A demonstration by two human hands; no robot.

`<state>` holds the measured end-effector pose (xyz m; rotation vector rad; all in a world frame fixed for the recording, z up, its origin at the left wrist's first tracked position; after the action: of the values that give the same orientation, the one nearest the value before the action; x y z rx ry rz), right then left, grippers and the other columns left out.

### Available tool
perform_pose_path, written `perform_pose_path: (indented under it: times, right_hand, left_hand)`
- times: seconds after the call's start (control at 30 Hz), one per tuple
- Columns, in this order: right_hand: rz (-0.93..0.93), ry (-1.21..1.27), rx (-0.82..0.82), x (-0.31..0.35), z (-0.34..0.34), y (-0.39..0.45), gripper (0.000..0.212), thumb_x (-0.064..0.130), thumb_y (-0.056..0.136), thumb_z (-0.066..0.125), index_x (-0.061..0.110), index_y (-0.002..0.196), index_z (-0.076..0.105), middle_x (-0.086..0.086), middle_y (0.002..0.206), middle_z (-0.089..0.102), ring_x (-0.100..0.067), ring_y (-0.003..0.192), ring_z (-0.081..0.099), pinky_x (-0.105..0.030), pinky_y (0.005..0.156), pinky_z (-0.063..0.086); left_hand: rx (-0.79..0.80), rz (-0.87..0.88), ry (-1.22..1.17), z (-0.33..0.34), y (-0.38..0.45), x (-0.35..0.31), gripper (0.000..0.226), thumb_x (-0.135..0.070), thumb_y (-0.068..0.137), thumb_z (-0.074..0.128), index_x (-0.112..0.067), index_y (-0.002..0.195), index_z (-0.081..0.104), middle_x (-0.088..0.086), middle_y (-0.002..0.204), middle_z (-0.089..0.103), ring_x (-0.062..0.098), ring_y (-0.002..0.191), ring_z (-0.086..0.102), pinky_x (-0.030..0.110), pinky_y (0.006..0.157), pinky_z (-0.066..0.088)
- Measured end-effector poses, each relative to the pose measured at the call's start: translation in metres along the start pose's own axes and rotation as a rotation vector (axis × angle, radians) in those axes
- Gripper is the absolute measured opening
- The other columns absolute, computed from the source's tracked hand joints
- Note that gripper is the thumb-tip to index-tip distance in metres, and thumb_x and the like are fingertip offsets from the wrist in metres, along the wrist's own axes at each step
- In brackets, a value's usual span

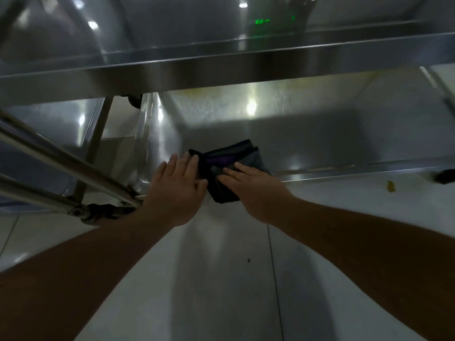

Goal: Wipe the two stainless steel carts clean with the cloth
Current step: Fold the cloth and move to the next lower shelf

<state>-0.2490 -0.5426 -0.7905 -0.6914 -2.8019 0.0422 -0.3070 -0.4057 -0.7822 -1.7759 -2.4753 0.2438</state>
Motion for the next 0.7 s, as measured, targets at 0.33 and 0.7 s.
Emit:
perform_pose_path:
  times: [0.33, 0.7]
  right_hand:
    - [0.430, 0.110, 0.508, -0.001, -0.027, -0.147, 0.044, 0.013, 0.098, 0.054, 0.027, 0.139, 0.050, -0.004, 0.119, 0.062, -0.030, 0.107, 0.064, -0.040, 0.081, 0.054]
    - [0.682, 0.278, 0.689, 0.054, -0.218, -0.336, 0.040, 0.014, 0.097, 0.052, 0.023, 0.136, 0.049, -0.002, 0.112, 0.062, -0.024, 0.097, 0.063, -0.035, 0.078, 0.051]
  left_hand:
    - [0.455, -0.036, -0.010, -0.024, -0.110, -0.064, 0.068, -0.054, 0.108, 0.032, -0.020, 0.166, 0.022, 0.003, 0.174, 0.023, 0.025, 0.159, 0.021, 0.048, 0.124, 0.027]
    - [0.723, 0.037, -0.059, -0.219, -0.252, -0.162, 0.057, -0.052, 0.109, 0.024, -0.025, 0.158, 0.038, -0.001, 0.161, 0.042, 0.022, 0.147, 0.039, 0.047, 0.116, 0.037]
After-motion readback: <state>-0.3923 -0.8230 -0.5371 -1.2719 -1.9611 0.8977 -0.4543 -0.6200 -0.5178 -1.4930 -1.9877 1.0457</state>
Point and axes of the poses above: each hand's wrist, its own y-axis towards the middle knuckle, its own z-axis out of the palm, x = y × z, the point moved 10 cm from there along y, towards the middle knuckle
